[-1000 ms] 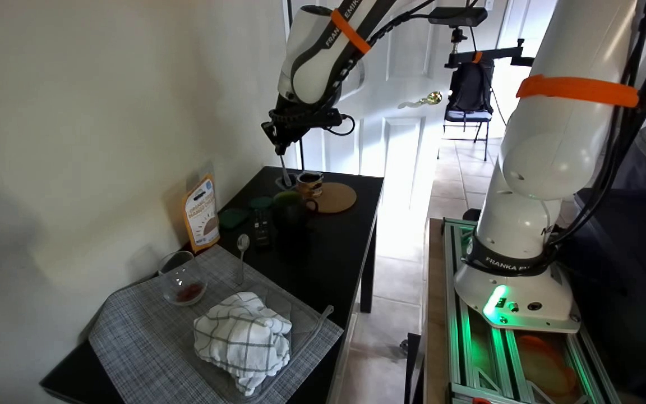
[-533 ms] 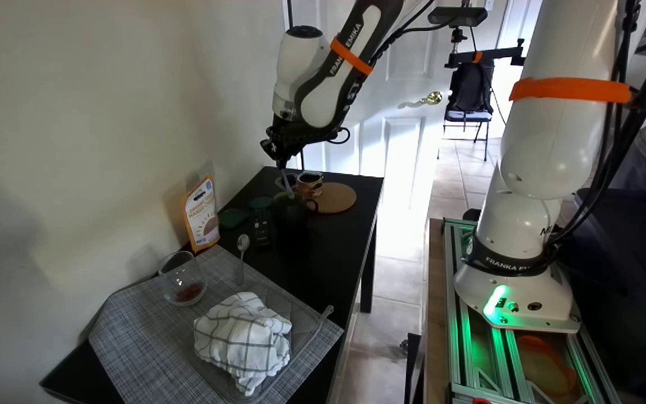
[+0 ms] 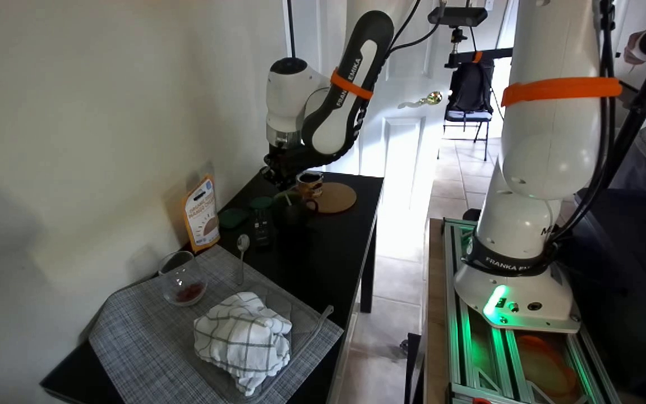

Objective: Remove the green lid from the top of the mug then put the silver fork inside the mug.

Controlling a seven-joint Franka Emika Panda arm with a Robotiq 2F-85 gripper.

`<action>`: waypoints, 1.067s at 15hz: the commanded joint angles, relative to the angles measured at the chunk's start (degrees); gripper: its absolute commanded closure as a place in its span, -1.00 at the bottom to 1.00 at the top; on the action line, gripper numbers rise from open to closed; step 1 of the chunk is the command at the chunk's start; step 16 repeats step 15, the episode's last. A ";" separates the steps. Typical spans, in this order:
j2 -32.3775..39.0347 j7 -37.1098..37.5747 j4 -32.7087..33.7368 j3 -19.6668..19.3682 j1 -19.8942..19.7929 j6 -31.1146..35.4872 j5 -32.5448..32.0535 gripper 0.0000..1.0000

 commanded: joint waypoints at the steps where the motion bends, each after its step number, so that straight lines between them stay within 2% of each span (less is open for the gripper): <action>1: 2.85 7.03 0.70 -0.80 2.86 -0.55 -4.57 0.96; 2: 2.61 7.03 0.21 -0.77 3.30 -0.54 -4.48 0.34; 4: 1.10 7.47 -0.79 -1.20 3.74 -0.05 -3.78 0.18; 8: -4.42 6.83 -4.36 -1.52 2.28 1.03 0.26 -0.43; 10: -8.35 2.76 -8.00 -0.93 0.70 3.92 5.70 -0.70; 11: -9.88 -2.06 -10.21 -0.35 0.05 6.39 9.60 -0.87; 12: -10.95 -8.35 -12.22 0.02 0.03 9.58 13.42 -0.97; 13: -11.45 -13.85 -14.74 -1.61 3.51 11.97 16.49 -1.00; 14: -8.02 -6.99 -8.72 -1.00 1.31 8.01 11.28 -0.80; 15: -8.99 -10.27 -10.82 -1.05 1.91 9.85 13.50 -0.93; 16: -8.99 -10.27 -10.82 -1.05 1.91 9.85 13.50 -0.93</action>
